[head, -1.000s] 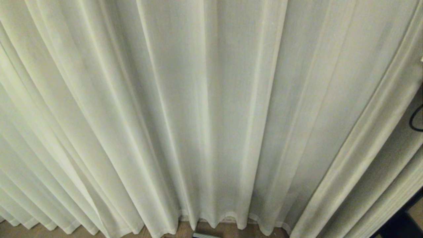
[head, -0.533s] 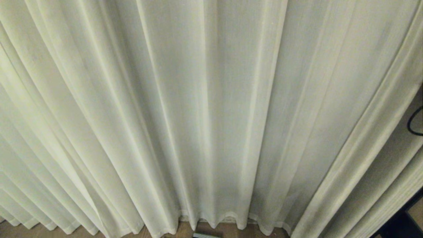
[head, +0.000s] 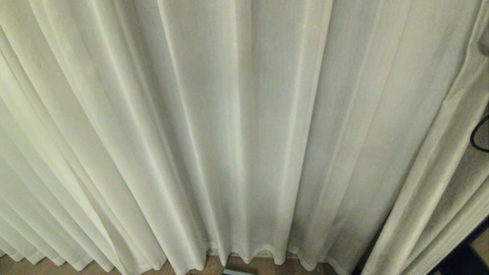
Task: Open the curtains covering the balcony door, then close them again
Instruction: Close the outer curtains on both sides
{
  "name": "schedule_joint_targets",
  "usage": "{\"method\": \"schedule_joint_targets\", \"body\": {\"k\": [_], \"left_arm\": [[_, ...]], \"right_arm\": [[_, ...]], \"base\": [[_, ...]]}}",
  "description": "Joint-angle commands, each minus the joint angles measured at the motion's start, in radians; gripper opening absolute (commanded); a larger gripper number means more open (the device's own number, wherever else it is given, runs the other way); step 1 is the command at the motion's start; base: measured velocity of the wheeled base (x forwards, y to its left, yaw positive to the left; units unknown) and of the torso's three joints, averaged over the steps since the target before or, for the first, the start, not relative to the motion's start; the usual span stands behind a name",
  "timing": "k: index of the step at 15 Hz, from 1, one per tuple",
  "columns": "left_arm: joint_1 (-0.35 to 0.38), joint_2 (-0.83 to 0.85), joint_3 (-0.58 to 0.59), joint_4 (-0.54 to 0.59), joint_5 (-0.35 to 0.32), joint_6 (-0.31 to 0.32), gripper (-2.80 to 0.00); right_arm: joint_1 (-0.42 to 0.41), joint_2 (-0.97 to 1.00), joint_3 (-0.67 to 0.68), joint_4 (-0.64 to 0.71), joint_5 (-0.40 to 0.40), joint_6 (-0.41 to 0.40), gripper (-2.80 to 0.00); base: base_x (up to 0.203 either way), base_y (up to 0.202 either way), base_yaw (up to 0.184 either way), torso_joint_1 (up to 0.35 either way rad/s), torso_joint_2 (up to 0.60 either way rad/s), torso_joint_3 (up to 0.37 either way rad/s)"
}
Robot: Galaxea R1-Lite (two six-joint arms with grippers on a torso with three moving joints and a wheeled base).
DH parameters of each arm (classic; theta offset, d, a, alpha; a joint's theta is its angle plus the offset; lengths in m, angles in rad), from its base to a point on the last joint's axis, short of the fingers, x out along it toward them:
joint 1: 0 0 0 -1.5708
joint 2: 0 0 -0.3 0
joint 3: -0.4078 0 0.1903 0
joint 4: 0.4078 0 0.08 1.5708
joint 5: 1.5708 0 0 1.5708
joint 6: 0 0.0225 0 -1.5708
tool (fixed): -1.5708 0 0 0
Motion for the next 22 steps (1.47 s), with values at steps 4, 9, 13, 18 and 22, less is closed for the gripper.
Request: {"method": "schedule_joint_targets", "body": {"k": [4, 9, 13, 18, 22], "left_arm": [[0.0, -0.001, 0.001, 0.0, 0.0, 0.0, -2.8], [0.0, -0.001, -0.001, 0.0, 0.0, 0.0, -2.8], [0.0, -0.001, -0.001, 0.0, 0.002, 0.0, -2.8], [0.0, -0.001, 0.001, 0.0, 0.001, 0.0, -2.8], [0.0, -0.001, 0.001, 0.0, 0.002, 0.0, -2.8]], "right_arm": [[0.063, -0.091, 0.043, -0.008, 0.002, 0.004, -2.8], [0.146, -0.193, 0.137, -0.008, 0.0, 0.0, -2.8], [0.24, -0.259, 0.209, -0.014, -0.007, -0.017, -2.8], [0.391, -0.268, 0.266, -0.126, -0.012, -0.104, -2.8], [0.528, -0.257, 0.26, -0.118, -0.125, -0.22, -2.8]], "base": [[0.0, 0.0, 0.0, 0.0, 0.0, 0.0], [0.0, 0.0, 0.0, 0.0, 0.0, 0.0], [0.0, 0.0, 0.0, 0.0, 0.0, 0.0], [0.0, 0.0, 0.0, 0.0, 0.0, 0.0], [0.0, 0.0, 0.0, 0.0, 0.0, 0.0]]}}
